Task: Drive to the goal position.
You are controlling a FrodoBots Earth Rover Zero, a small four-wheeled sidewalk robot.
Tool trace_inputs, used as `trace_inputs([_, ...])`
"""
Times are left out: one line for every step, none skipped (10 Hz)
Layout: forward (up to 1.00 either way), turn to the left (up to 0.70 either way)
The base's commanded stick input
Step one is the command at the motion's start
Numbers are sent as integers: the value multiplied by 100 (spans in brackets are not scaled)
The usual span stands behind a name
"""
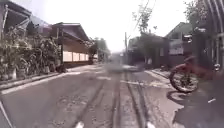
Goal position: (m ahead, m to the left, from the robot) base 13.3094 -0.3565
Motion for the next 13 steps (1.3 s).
trace_inputs([100,0])
trace_inputs([100,0])
trace_inputs([100,0])
trace_inputs([100,0])
trace_inputs([100,0])
trace_inputs([100,0])
trace_inputs([100,0])
trace_inputs([100,0])
trace_inputs([100,0])
trace_inputs([100,0])
trace_inputs([100,0])
trace_inputs([100,0])
trace_inputs([100,0])
